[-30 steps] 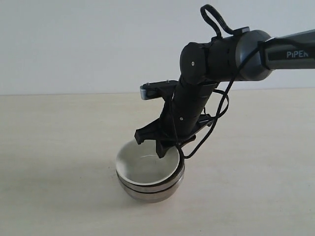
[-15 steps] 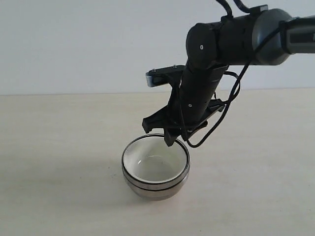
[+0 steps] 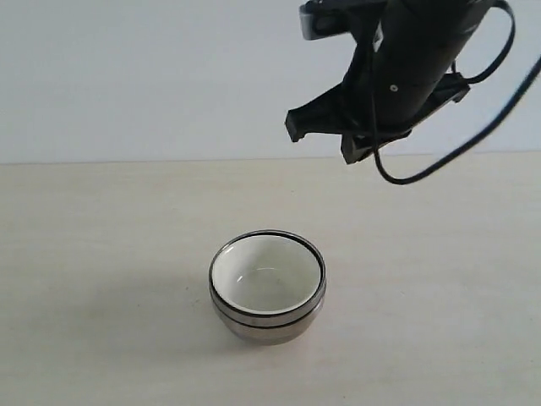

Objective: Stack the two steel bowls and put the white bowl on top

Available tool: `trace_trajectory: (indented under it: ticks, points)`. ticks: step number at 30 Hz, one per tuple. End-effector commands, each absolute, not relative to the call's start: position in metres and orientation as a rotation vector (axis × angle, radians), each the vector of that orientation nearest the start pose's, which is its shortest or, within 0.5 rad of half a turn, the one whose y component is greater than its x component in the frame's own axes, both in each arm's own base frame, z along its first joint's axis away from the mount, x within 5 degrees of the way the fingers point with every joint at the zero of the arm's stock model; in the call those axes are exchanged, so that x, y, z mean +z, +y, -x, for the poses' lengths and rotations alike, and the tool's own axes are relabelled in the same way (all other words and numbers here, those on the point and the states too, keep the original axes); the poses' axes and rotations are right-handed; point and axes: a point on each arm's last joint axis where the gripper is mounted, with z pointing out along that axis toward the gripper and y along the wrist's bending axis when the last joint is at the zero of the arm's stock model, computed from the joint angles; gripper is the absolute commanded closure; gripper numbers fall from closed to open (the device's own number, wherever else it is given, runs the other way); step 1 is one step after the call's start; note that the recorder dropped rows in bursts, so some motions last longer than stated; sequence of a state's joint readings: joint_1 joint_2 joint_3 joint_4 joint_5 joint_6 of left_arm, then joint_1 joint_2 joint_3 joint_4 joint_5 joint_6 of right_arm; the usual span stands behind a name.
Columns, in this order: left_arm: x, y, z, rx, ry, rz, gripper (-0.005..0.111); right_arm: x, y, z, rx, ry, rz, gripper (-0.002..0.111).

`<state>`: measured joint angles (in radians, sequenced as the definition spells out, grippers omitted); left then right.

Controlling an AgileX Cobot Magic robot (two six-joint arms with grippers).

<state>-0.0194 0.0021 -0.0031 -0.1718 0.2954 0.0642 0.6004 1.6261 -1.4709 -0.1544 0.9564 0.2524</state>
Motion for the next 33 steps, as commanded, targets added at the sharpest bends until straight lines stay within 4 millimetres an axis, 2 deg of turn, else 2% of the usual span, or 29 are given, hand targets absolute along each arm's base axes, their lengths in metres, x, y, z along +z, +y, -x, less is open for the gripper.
trace_trajectory:
  ticks: [1,7,9,16,25,33]
  points:
    - [0.187,-0.005,-0.054,-0.131,1.774,0.044,0.103,0.323,0.182,-0.251,0.195,2.408,0.484,0.108]
    - [0.187,-0.005,-0.054,-0.131,1.774,0.044,0.103,0.303,0.18,-0.188,0.433,2.299,0.485,0.108]
    - [0.187,-0.005,-0.054,-0.131,1.774,0.044,0.103,0.299,0.169,-0.161,0.506,2.244,0.497,0.108]
    - [0.187,-0.005,-0.054,-0.131,1.774,0.044,0.103,0.308,0.118,-0.118,0.582,2.14,0.422,0.108]
    - [0.187,-0.005,-0.054,-0.131,1.774,0.044,0.103,0.312,0.072,-0.085,0.496,2.278,0.303,0.108]
    - [0.187,-0.005,-0.054,-0.131,1.774,0.044,0.103,0.316,0.063,-0.079,0.516,2.251,0.288,0.108]
